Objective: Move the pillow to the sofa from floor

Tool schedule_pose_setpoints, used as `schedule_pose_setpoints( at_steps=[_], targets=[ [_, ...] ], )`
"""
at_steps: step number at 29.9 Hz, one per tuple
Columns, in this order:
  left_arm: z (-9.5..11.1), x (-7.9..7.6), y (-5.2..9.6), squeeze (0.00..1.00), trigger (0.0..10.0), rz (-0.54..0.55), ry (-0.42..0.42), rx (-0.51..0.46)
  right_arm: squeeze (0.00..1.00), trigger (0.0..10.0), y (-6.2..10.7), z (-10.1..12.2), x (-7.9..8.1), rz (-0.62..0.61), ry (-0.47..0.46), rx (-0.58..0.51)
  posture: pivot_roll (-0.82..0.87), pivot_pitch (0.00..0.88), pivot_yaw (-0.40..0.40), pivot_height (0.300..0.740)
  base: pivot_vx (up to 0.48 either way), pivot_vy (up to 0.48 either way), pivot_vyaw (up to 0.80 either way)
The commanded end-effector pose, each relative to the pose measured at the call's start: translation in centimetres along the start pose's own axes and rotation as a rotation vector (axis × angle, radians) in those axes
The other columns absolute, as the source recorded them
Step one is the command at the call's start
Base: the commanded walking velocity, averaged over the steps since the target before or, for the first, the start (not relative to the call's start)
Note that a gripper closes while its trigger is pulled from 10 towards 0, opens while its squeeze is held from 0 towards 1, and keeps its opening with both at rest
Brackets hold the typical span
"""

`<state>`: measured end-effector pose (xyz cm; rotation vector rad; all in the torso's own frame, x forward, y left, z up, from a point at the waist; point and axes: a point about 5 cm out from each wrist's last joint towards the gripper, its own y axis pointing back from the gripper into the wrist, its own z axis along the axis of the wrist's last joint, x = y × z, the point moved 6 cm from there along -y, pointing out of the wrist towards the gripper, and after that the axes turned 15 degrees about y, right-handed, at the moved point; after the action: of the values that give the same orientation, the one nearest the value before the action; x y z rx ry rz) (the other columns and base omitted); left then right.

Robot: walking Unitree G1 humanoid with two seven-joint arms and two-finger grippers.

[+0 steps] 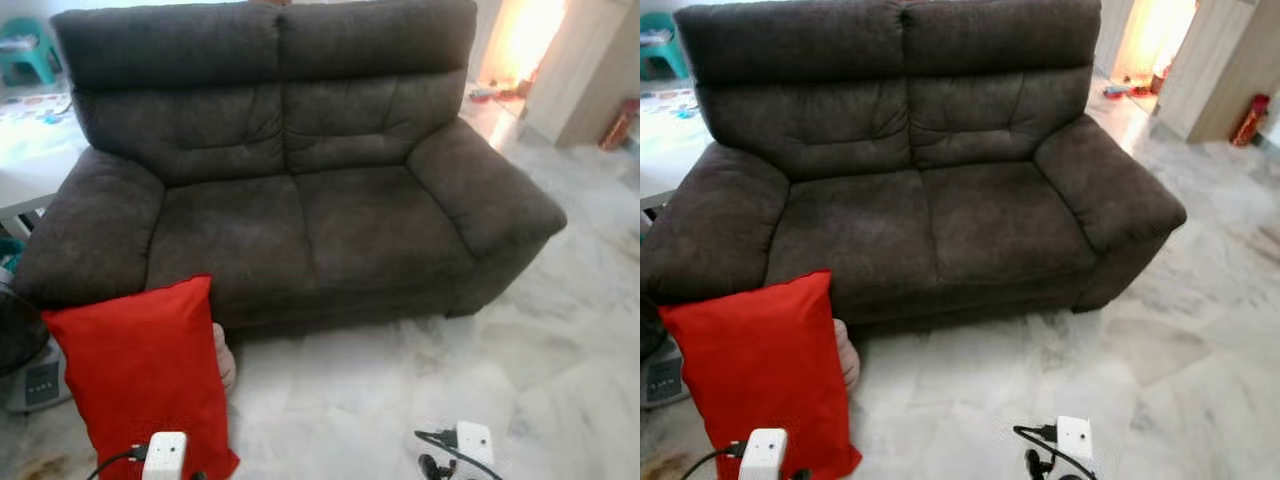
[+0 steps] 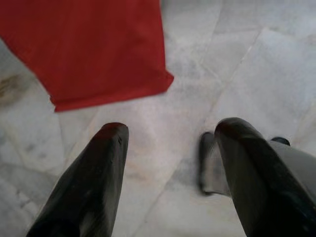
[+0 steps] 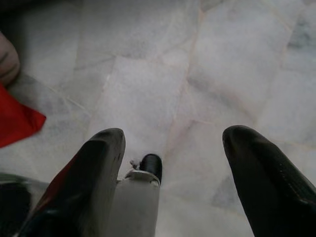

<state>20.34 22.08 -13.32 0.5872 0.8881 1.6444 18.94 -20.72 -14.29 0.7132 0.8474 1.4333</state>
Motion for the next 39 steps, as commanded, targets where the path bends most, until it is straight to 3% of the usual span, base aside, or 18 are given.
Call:
schedule_pose_setpoints(
  at_steps=[1,16,39],
  targets=[
    [0.45,0.69,0.00,0.00,10.0,0.017,0.002,-0.006,0.00,10.0,-0.19,0.96,0.39,0.011,-0.003,-0.022,0.12,0.000,-0.035,0.740,0.000,0.000,0.00],
    [0.68,0.53,-0.04,0.00,10.0,0.004,-0.012,-0.011,0.00,10.0,-0.21,1.08,0.31,0.005,0.004,-0.022,0.09,0.000,-0.017,0.740,0.000,0.000,0.00],
    [0.51,0.49,-0.05,0.00,10.0,0.003,-0.006,0.001,0.00,10.0,-0.22,1.11,0.40,0.016,0.008,-0.021,0.09,0.000,-0.021,0.740,0.000,0.000,0.77]
  ],
)
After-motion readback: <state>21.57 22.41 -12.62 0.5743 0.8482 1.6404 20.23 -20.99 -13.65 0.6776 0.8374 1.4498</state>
